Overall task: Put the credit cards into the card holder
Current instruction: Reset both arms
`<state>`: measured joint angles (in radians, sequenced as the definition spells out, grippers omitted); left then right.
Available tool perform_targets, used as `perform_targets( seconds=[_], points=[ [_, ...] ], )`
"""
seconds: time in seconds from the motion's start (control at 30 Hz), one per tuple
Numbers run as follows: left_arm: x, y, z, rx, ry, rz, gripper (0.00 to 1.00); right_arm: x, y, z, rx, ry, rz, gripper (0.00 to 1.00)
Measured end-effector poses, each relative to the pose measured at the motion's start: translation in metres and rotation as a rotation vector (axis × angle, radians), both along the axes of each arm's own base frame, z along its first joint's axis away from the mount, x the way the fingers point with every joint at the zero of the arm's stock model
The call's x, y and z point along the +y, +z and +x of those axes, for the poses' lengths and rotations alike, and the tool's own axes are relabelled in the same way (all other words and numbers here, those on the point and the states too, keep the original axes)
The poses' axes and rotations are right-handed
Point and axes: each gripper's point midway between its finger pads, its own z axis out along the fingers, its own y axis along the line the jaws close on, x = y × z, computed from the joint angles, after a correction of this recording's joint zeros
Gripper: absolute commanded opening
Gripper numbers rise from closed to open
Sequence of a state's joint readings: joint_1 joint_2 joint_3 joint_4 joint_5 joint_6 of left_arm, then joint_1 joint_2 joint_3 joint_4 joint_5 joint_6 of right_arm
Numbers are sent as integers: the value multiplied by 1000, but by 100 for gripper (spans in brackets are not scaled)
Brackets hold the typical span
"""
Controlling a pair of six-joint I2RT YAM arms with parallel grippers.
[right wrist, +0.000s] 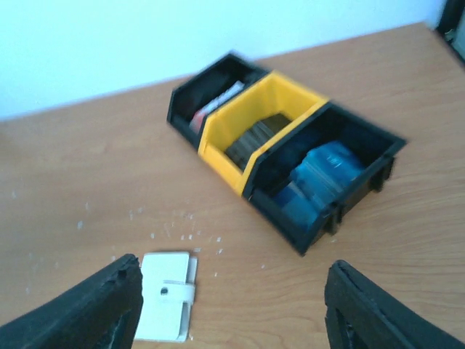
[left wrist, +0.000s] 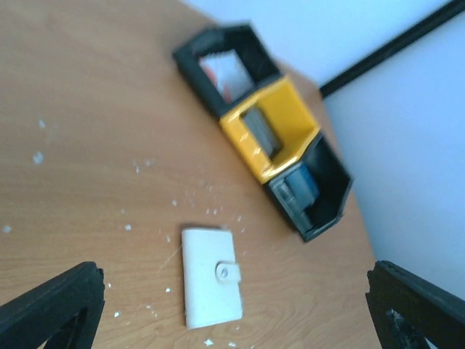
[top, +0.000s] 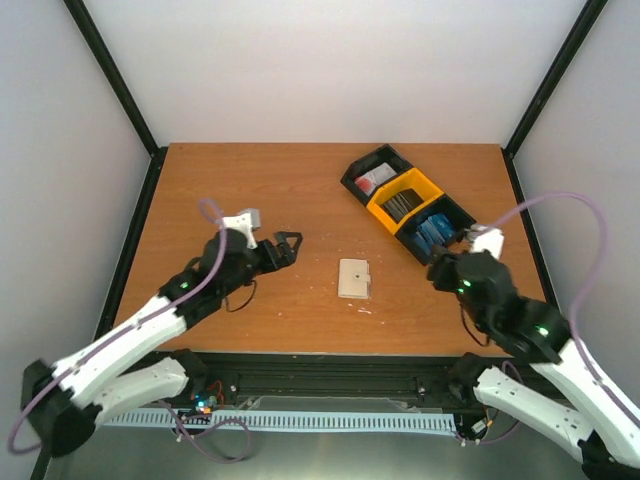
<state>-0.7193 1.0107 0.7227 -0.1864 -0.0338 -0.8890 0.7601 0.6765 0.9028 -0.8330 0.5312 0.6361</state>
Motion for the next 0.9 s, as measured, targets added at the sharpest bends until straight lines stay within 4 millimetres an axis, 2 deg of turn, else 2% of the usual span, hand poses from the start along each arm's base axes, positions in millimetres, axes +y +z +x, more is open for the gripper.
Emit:
perform_targets(
  seconds=[0.17, 0.27, 0.43, 0.53, 0.67, 0.9],
  points=[
    [52, 65, -26, -192, 104, -40, 100, -50, 51, -31, -141, -78, 40, 89],
    [80, 87, -41, -272, 154, -32, 100, -71, 72, -48, -204, -101, 69, 99],
    [123, 127, -66, -392, 230, -32, 100, -94, 95, -69, -257, -115, 102, 100],
    [141, 146, -79, -451, 258, -36, 100, -98, 98, -73, -253, -113, 100, 100],
    [153, 156, -86, -482, 280, -17, 100, -101, 96, -77, -239, -112, 87, 100],
    [155, 146, -83, -443, 287, 60, 100, -106, 97, -81, -224, -120, 92, 100]
  ],
)
